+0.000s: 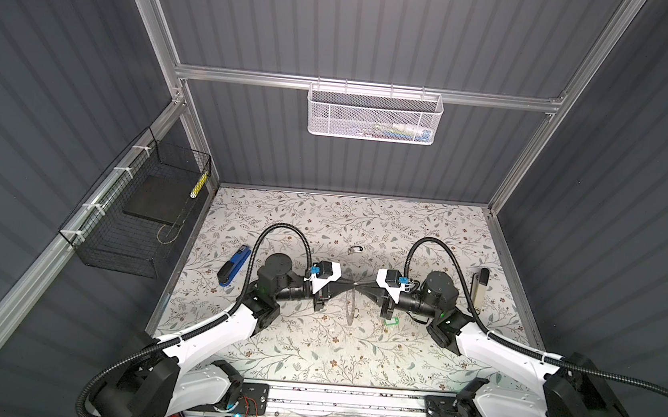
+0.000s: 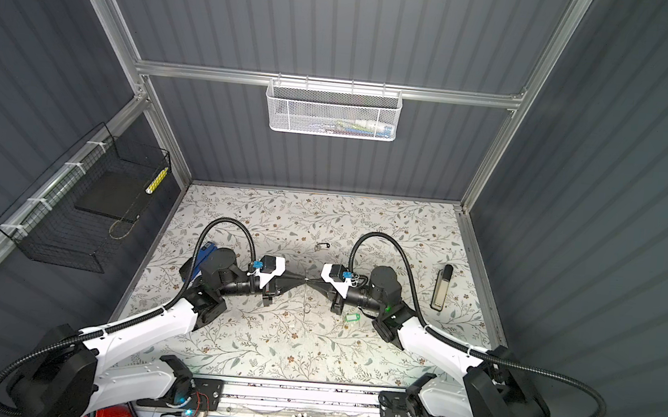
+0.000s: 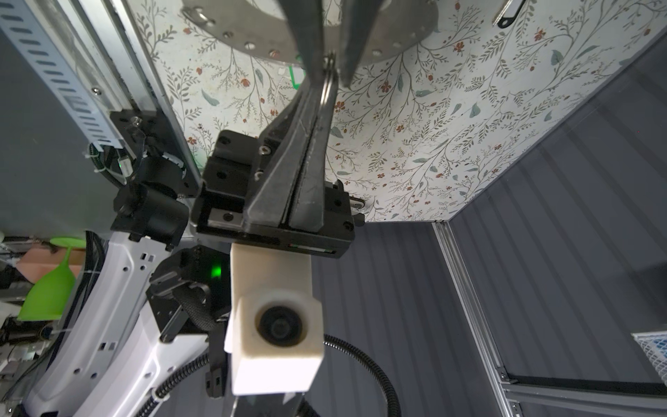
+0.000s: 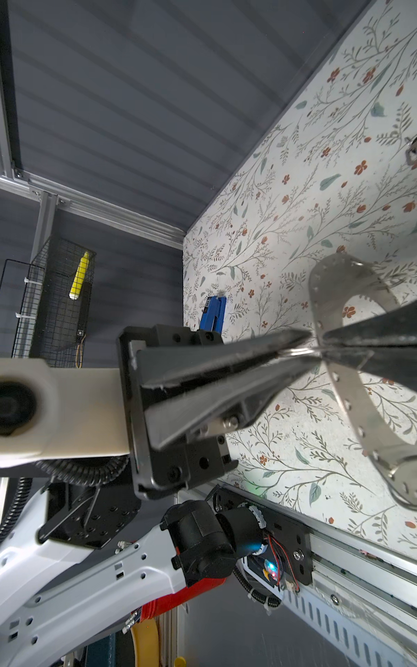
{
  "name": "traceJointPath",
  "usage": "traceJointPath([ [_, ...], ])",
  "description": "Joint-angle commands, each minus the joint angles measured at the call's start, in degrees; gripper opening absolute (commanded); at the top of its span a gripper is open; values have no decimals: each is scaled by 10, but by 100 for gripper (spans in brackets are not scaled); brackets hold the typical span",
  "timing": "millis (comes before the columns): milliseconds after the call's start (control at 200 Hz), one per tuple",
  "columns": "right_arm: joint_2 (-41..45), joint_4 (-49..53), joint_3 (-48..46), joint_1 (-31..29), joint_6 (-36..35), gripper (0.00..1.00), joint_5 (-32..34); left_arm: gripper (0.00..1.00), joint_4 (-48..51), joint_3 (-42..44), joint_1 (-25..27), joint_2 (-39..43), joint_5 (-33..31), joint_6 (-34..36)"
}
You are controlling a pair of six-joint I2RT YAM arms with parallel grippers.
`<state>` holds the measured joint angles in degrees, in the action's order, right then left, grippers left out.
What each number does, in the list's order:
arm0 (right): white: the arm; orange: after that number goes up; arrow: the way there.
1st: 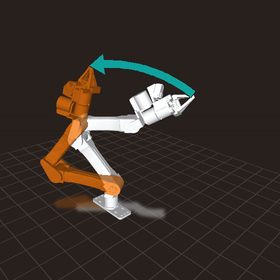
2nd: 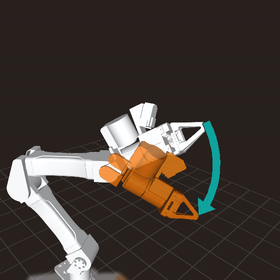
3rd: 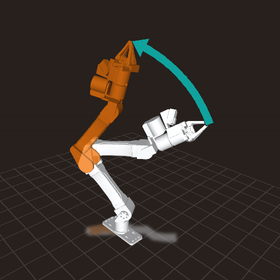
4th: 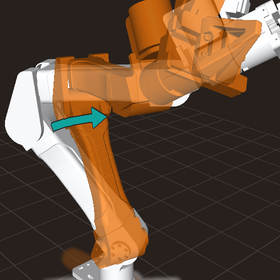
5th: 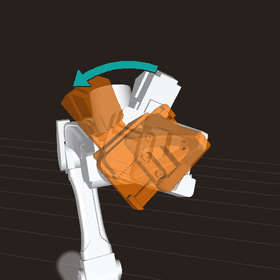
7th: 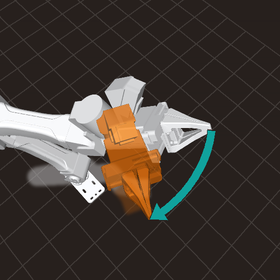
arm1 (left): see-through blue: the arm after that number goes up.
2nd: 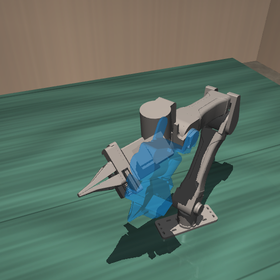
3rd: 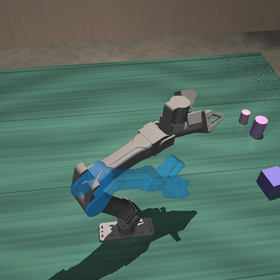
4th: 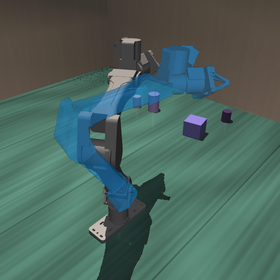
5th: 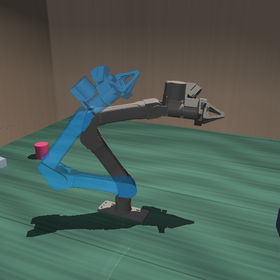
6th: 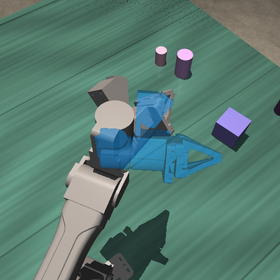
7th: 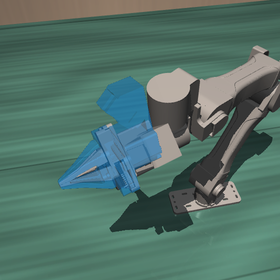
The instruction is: Put the keys on the keyring
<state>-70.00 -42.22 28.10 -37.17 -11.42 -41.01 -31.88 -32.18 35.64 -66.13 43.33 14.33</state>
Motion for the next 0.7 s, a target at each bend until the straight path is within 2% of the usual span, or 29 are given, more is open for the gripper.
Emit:
traceJointPath([
  [0, -2, 15, 5, -3, -25, 1, -2, 42, 132, -43, 3, 38, -18, 106],
  [120, 7, 97, 23, -4, -64, 0, 16, 44, 280, -86, 3, 65, -71, 230],
  [230, 13, 211, 61, -8, -105, 0, 39, 42, 354, -109, 4, 73, -114, 310],
  [370, 3, 318, 106, -13, -138, 1, 55, 36, 397, -137, 9, 63, -145, 357],
  [510, -5, 321, 118, -13, -125, 1, 55, 35, 448, -167, 19, 42, -156, 402],
  [695, -20, 326, 129, -15, -117, 2, 43, 35, 454, -171, 32, 30, -157, 411],
])
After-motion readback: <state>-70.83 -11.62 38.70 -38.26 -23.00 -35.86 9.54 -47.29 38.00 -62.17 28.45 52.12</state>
